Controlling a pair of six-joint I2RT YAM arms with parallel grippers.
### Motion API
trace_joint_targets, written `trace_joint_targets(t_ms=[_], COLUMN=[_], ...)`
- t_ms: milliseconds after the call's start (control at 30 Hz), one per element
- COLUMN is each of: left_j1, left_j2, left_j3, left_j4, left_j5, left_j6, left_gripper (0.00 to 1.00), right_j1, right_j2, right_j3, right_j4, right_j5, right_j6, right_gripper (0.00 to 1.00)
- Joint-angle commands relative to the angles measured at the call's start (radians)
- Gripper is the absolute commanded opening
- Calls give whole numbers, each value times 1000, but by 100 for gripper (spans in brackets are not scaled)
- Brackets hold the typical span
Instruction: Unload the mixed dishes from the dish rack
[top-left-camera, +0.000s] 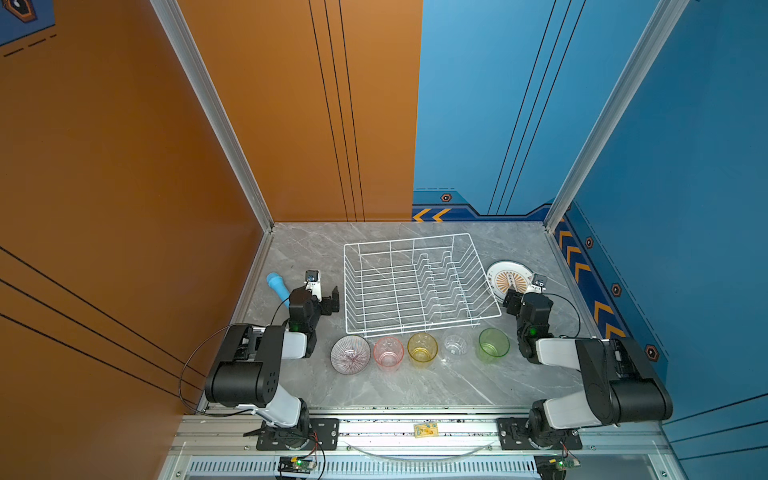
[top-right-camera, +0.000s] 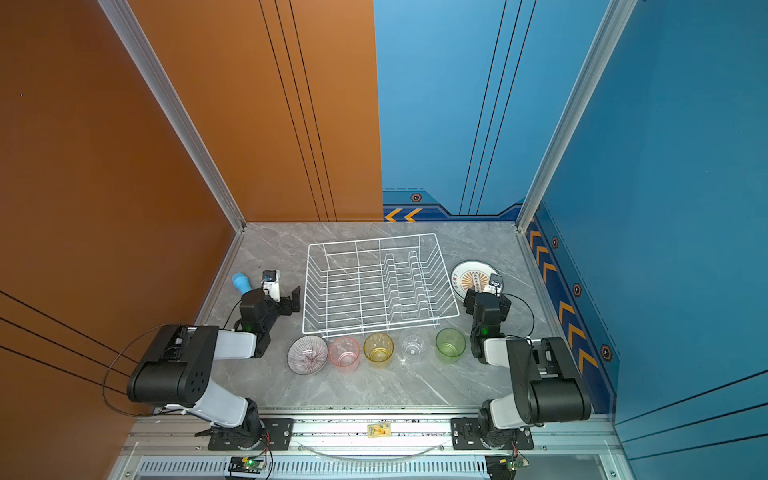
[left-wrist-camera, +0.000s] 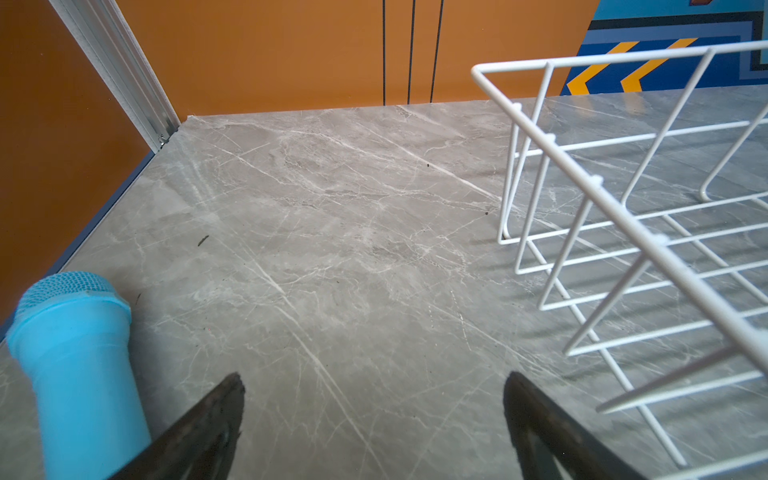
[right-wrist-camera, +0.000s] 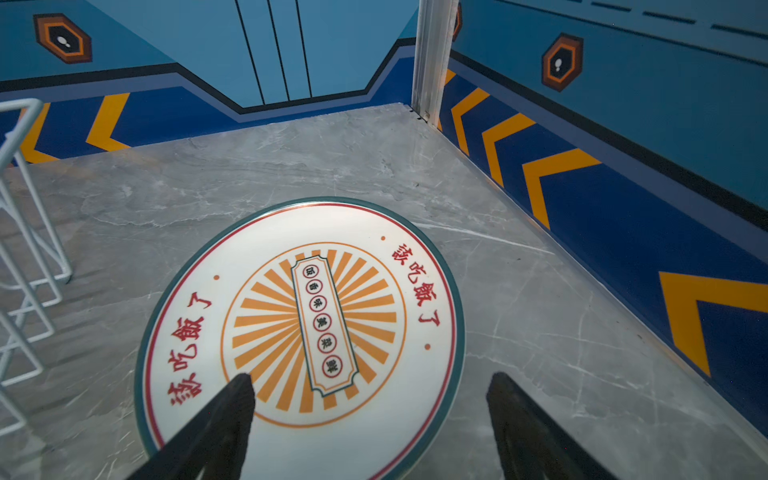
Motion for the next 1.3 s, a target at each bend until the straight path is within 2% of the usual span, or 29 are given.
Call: trace_joint_targets(t_ms=[0,67,100,200,233,267,1267], left_j1=[1,1,1,1,1,1,2], left_j2=[1,1,0,0,1,0,4], left_j3=[-4,-2,-3,-4,-4,-4,0], left_j4=[15,15,15,15,15,15,15], left_j5=[-16,-16,-16,-17,-16,-15,-14], left_j6=[14,14,14,14,14,13,14], left_gripper=[98,98,98,98,98,98,98], right_j1=[22,33,35,35,29,22,19], right_j2=[44,94,65,87,70,70,79], right_j3=[19,-7,-2,3,16,16,13], right_j4=[64,175,117,144,92,91,115], right_j5=[-13,5,5,26,21,11,11], right_j6=[-61,-78,-72,-71,-59,-53,-53], right_gripper=[88,90,90,92,99,100,100])
